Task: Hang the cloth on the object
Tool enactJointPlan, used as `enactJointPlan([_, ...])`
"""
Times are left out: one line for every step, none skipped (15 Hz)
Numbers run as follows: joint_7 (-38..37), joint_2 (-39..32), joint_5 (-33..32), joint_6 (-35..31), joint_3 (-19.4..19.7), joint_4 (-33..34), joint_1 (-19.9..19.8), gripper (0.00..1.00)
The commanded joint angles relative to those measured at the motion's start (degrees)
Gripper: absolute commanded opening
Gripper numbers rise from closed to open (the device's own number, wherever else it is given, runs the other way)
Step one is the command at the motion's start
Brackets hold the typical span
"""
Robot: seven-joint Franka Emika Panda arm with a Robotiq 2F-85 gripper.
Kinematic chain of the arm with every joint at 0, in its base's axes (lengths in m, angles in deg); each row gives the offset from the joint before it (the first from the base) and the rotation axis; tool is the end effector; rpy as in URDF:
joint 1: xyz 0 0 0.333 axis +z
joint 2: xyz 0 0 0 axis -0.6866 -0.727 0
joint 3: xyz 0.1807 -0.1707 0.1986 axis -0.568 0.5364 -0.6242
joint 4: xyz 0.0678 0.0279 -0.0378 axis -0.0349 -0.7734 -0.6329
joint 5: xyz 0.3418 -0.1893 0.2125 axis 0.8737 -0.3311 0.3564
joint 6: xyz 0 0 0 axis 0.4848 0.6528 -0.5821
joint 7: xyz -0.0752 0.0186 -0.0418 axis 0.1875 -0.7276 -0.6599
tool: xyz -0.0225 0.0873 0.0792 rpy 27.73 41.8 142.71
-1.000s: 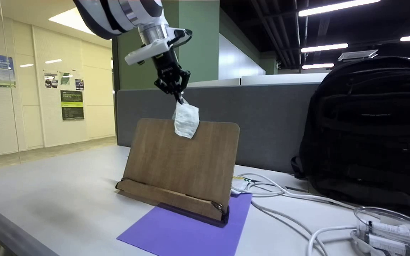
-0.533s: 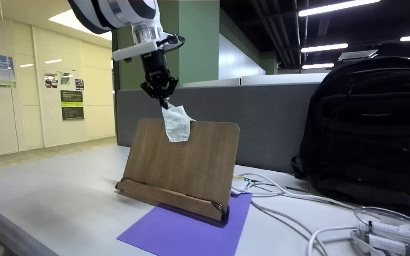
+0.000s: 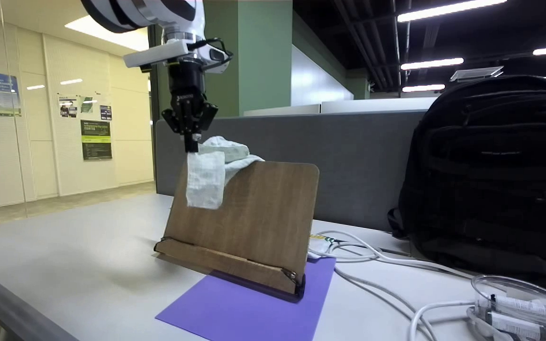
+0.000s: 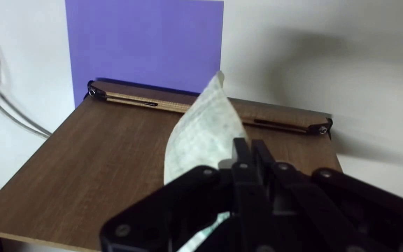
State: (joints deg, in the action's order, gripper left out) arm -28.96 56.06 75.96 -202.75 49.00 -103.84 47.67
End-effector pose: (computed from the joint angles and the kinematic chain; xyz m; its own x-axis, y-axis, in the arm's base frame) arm 0.5354 0.0837 0.3460 0.9925 0.1134 -0.0459 0.1170 -0.9894 0.0862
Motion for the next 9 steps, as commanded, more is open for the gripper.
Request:
enactJointPlan([-3.4,1.0,-0.4,2.2,0.0,0.1,-0.3,0.40])
enactJointPlan([-4.4,0.9,-0.5,2.2,0.0,0.3,-0.3,0.48])
enactJointPlan([-4.9,0.9,-0.3,1.6,0.0,0.4,-0.4,0.55])
enactJointPlan([-5.3,0.9,-0.4,1.3,0.0,0.5,-0.4,0.62])
enactJointPlan([-5.2,1.0,-0.2,1.0,-0.1,0.5,-0.3,0.68])
enactJointPlan([-5.0,1.1,-0.2,0.9,-0.1,0.6,-0.2,0.74])
enactJointPlan([-4.9,1.3,-0.7,0.5,-0.2,0.4,-0.2,0.82])
enactJointPlan([-4.8,1.4,-0.9,0.1,-0.3,0.3,-0.1,0.88])
enactJointPlan([-5.1,1.5,-1.3,0.0,-0.3,0.3,-0.2,0.96])
